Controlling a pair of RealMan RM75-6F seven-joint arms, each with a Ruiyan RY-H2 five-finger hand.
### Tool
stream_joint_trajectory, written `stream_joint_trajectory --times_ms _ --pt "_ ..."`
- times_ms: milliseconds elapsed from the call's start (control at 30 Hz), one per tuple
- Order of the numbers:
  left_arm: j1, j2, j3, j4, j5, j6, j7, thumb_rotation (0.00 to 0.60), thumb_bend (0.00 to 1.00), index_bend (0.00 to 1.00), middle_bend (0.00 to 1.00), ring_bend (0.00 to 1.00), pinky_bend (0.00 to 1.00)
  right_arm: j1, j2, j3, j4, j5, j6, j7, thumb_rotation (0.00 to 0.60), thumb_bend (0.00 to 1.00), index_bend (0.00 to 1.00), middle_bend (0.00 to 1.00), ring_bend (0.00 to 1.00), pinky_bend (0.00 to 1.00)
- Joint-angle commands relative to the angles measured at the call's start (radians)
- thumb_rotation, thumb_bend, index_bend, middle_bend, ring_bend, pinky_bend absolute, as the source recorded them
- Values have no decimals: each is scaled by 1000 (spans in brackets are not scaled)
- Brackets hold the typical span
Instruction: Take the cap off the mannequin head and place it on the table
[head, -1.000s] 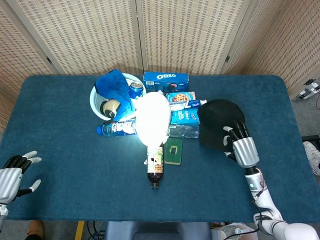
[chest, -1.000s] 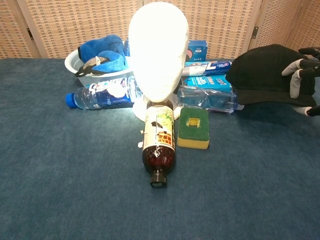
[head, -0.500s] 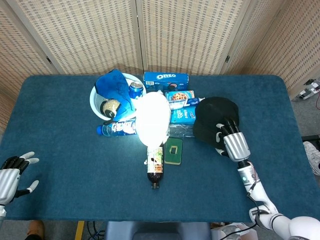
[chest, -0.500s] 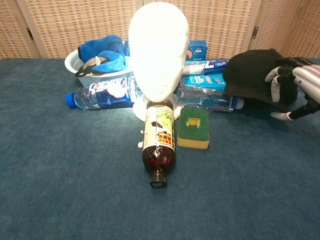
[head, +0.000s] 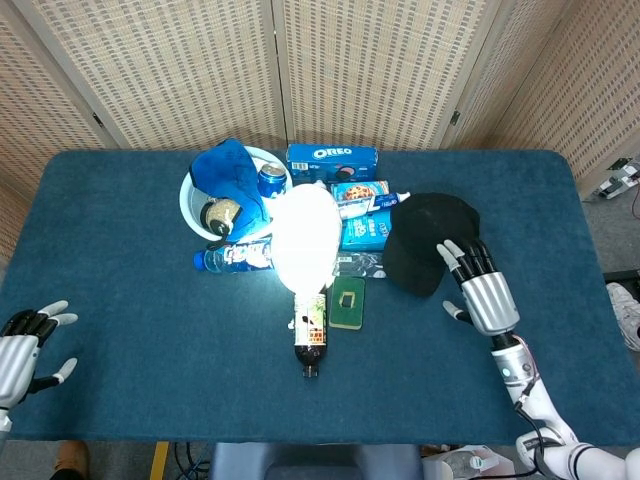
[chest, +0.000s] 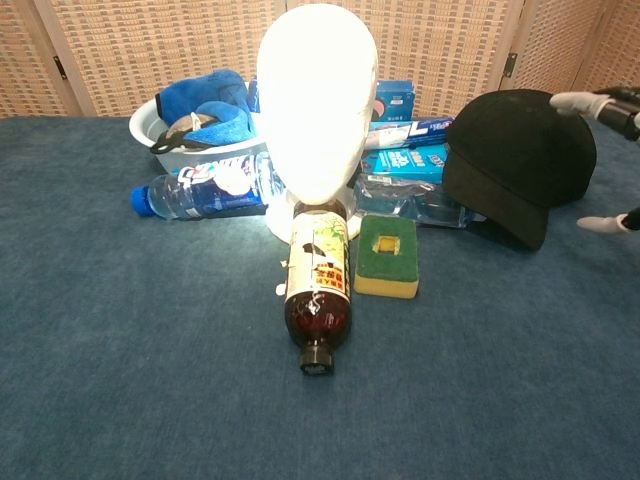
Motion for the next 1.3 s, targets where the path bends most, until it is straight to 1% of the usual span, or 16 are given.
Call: stream_joint_trajectory --times_ms 33,133,233,300,367,400,500,567,700,900,1067,1300 --pt "1 1 -3 1 -1 4 -1 600 228 279 168 178 101 -49 60 6 -82 -38 113 -5 600 3 19 59 0 0" --pt "0 2 -5 2 -6 3 0 600 228 279 168 178 101 -79 126 8 -172 -38 147 -27 600 91 110 122 0 0" --pt "0 2 -8 3 -10 2 2 600 228 279 168 178 101 -109 207 6 -280 -33 162 -48 600 137 184 175 13 0" --pt "0 2 -9 4 -14 2 1 600 228 279 168 178 101 -130 276 -3 -362 -23 155 -68 600 151 228 232 75 10" --pt "1 1 -10 5 -14 4 3 600 228 279 168 178 101 -148 343 -11 -443 -17 149 -90 600 151 245 256 124 45" --pt "2 2 -10 3 -13 7 5 600 228 279 168 178 101 -156 368 -14 -472 -14 148 -102 600 151 247 266 142 78" --pt "4 0 -11 5 -11 12 5 600 228 279 168 178 101 -178 435 -25 -541 -10 140 -123 600 152 253 280 166 154" --pt "6 -1 -11 6 -10 17 6 600 228 279 168 178 101 -190 474 -36 -574 -11 129 -118 600 154 255 280 169 159" --pt "9 -4 -10 4 -7 24 8 600 228 279 168 176 100 -209 516 -50 -604 -15 119 -98 600 157 262 285 171 159" --pt "16 -8 -11 5 -3 40 12 600 228 279 168 174 93 -227 543 -78 -619 -6 67 -50 600 157 268 291 187 182" --pt "22 -7 -10 0 -3 47 18 600 228 279 168 174 93 -244 565 -93 -628 -8 49 -14 600 157 272 294 192 183" --pt "26 -12 -7 2 -2 47 15 600 228 279 168 174 93 -272 573 -100 -626 -22 60 2 600 157 272 296 192 183"
